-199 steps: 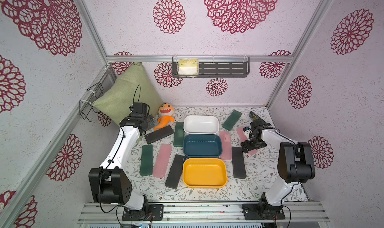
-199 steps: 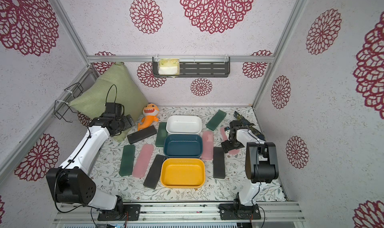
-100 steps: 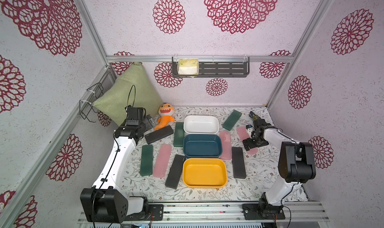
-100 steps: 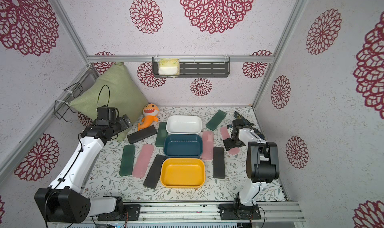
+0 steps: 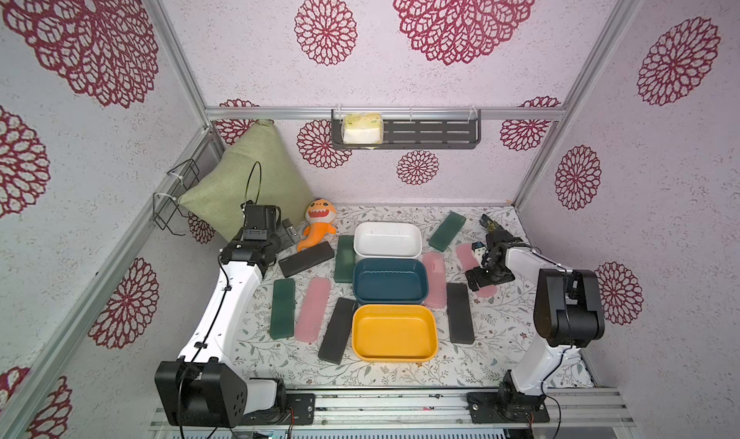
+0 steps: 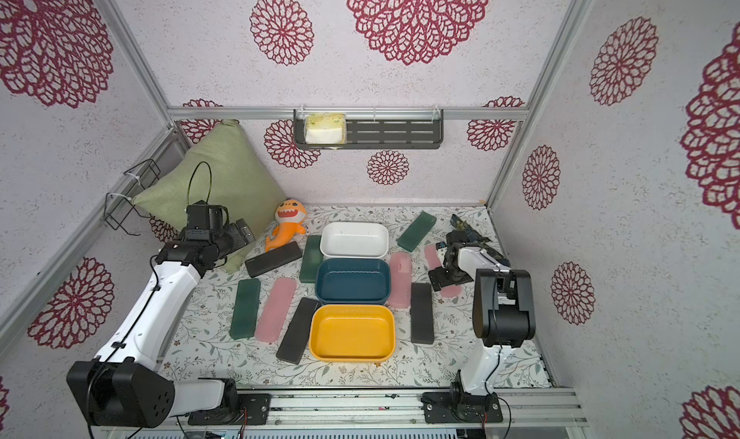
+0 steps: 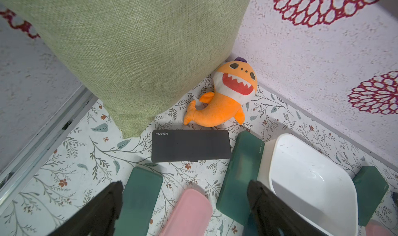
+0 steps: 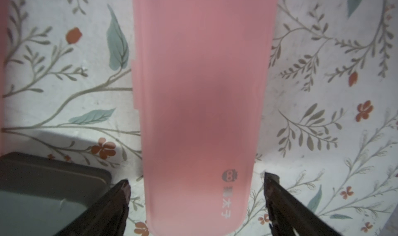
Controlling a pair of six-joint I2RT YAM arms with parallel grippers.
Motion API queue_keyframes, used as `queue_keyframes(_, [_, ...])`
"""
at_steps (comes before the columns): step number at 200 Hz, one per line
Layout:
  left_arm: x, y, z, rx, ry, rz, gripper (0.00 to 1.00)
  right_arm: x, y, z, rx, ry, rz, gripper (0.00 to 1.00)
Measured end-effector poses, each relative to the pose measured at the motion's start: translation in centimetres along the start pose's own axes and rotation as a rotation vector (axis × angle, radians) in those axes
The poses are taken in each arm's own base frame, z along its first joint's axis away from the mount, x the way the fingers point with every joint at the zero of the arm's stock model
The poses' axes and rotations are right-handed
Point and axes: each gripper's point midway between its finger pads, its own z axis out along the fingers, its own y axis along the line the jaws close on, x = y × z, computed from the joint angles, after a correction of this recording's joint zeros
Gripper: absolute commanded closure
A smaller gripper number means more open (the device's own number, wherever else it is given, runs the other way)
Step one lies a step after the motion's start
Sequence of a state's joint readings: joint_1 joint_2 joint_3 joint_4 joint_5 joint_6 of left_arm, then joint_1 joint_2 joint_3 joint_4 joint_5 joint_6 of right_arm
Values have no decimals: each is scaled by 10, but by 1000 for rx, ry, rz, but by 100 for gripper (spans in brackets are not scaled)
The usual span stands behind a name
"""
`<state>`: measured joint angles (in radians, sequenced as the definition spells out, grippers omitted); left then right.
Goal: Place the pencil cases by color into the storage box
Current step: Pick up the pencil case from the center of the board.
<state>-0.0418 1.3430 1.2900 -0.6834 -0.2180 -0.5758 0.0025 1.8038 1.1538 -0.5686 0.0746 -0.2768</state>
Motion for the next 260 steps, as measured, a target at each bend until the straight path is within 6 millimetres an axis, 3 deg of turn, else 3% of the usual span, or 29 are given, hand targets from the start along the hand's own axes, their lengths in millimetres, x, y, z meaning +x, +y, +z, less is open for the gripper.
queue_keyframes(76, [-4, -3, 3, 0, 1, 6, 3, -11, -2, 9, 1, -17, 19, 1])
queue_keyframes(117, [-3, -3, 3, -2, 9, 7, 3, -15, 1, 12, -26, -22, 22, 15])
queue_keyframes(197, [0, -3, 2, -1, 26, 10, 3, -15, 2, 13, -42, -25, 34, 28])
queue_keyframes(237, [13, -3, 4, 30, 46, 13, 3, -14, 2, 8, -40, -38, 36, 30])
queue_keyframes(260, [17, -4, 3, 46, 49, 11, 3, -18, 0, -8, -32, -78, 40, 31])
